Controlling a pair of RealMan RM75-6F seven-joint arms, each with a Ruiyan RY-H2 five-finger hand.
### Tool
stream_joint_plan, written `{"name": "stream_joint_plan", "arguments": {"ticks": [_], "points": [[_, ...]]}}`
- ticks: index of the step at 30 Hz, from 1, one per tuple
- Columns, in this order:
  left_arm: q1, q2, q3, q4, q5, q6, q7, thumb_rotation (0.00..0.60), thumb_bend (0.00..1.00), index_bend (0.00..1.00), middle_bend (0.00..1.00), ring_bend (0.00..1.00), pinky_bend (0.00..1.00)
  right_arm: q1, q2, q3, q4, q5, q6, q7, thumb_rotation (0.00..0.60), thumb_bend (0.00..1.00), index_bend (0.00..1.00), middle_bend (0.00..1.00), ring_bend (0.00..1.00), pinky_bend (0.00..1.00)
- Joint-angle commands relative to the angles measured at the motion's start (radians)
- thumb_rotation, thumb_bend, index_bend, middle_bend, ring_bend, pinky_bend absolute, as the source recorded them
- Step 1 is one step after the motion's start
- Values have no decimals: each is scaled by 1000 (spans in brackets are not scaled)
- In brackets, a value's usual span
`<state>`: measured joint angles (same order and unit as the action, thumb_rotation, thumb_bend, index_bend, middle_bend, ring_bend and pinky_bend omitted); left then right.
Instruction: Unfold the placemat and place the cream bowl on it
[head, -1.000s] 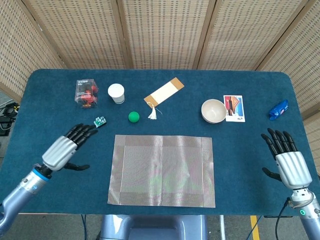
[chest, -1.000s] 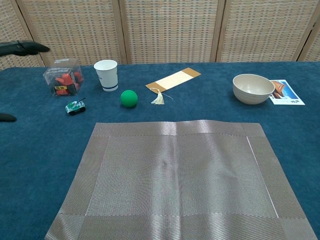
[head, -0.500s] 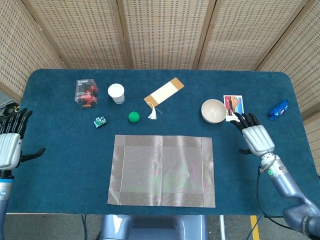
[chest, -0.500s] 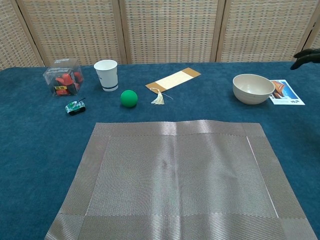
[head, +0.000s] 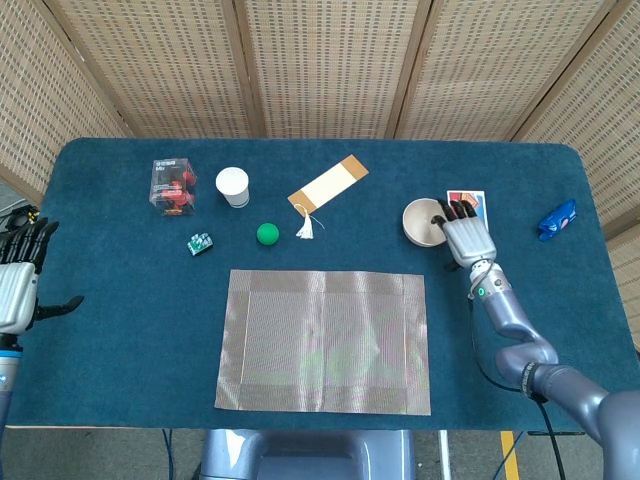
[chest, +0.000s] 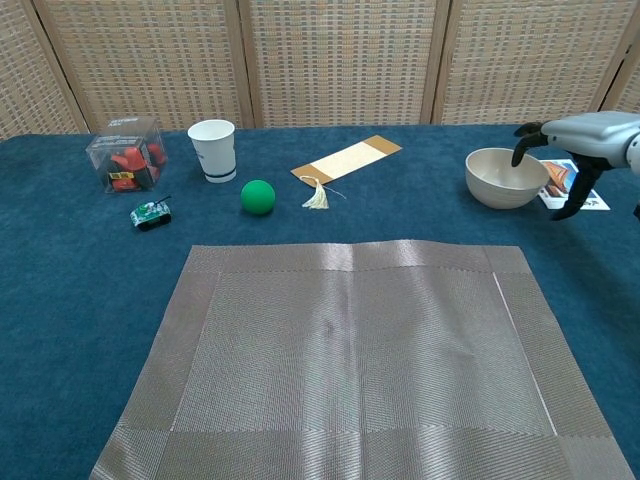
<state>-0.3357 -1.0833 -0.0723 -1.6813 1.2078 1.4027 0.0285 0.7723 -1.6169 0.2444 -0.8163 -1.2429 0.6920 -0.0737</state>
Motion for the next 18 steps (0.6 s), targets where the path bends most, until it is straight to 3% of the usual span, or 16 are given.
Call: {"name": "stream_joint_plan", "arguments": {"ticks": [1,8,14,18], "points": [[0,-3,-10,8,-3,-14,-4,600,0,0,0,0,0,42,-74,3,104,18,-38,14,600,107,324,0,0,0],[3,-19,-27,24,-15,-32,17,600,0,0,0,0,0,72,-156,-8,240,-3,-56,92,600,487,491,0,0,0],[6,-32,-40,35,-24,-40,29,600,0,0,0,0,0,89,-210,-24,328,-40,-40,166,600,541,676,0,0,0],[6,-41,-46,42,-28,-44,35,600,0,0,0,0,0,89,-229,-29,358,-61,0,229,600,545,708,0,0,0]]}}
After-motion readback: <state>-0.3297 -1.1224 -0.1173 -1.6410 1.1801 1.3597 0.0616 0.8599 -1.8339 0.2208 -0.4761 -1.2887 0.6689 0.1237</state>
